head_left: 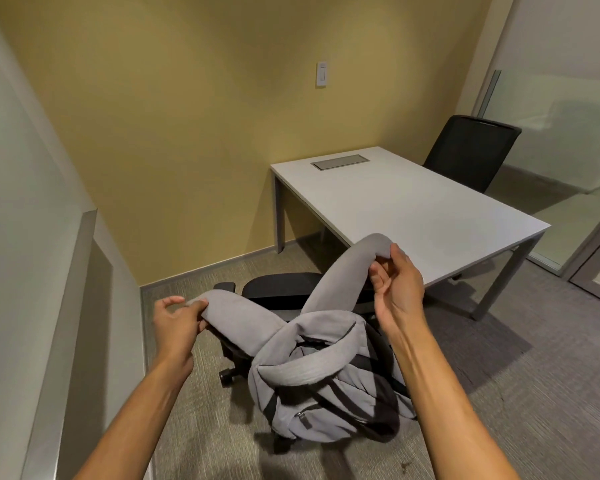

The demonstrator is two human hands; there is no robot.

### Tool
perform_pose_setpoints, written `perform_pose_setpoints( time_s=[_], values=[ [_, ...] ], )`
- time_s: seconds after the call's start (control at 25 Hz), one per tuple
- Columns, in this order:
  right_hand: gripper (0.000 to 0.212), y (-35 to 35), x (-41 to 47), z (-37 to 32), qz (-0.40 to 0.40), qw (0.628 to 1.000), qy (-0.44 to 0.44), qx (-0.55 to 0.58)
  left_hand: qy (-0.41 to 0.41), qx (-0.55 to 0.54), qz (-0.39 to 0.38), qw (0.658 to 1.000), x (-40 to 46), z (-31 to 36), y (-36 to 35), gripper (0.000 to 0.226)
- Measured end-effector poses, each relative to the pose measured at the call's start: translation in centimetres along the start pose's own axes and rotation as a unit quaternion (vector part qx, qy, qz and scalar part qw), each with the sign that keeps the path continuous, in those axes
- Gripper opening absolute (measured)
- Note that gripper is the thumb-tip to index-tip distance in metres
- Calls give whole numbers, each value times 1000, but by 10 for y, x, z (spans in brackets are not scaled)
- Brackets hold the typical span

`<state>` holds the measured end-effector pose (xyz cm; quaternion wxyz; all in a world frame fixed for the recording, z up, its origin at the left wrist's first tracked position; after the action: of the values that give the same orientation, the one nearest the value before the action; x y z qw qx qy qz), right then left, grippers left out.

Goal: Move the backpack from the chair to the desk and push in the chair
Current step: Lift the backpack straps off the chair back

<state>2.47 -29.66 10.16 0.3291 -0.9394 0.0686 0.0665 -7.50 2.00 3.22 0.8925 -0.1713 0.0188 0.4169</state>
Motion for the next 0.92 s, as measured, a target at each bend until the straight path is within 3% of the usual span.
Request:
perform_pose_setpoints(
  time_s=[0.12, 0.2, 0.28, 0.36, 0.44, 0.56, 0.72, 0.92],
  values=[
    [11, -21, -8, -18, -11, 1000, 26, 4, -173, 138, -95, 971, -27, 21, -14, 26],
    [15, -33, -12, -31, -18, 999, 46, 3, -274, 242, -216, 906, -46, 24, -21, 56],
    [17, -44, -14, -42, -24, 998, 60, 2, -285, 330, -312, 844, -52, 12, -28, 93],
    [17, -52, -16, -49, -29, 998, 63, 6, -302, 414, -331, 792, -52, 2, -34, 123],
    [16, -59, -18, -56, -30, 997, 66, 16, -348, 473, -299, 752, -56, -3, -43, 137],
    [14, -70, -21, -69, -26, 996, 72, 35, -364, 471, -255, 762, -65, 1, -59, 120],
    [16, -83, -22, -88, -19, 995, 86, 53, -444, 402, -197, 777, -61, 30, -71, 52],
    [14, -82, -6, -118, 29, 995, 91, -13, -399, 288, -249, 834, -58, 56, -95, 37]
  ],
)
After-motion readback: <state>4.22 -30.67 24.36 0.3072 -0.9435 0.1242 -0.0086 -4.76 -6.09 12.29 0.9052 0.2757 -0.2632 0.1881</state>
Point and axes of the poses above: each hand's wrist, its own x-axis towards the middle knuckle, its own y-axis out of the back of the hand, z = x × y, the point moved 5 cm from there along x, towards the middle knuckle, and after that the axes turned 10 degrees about -x, right-handed, at the moved point
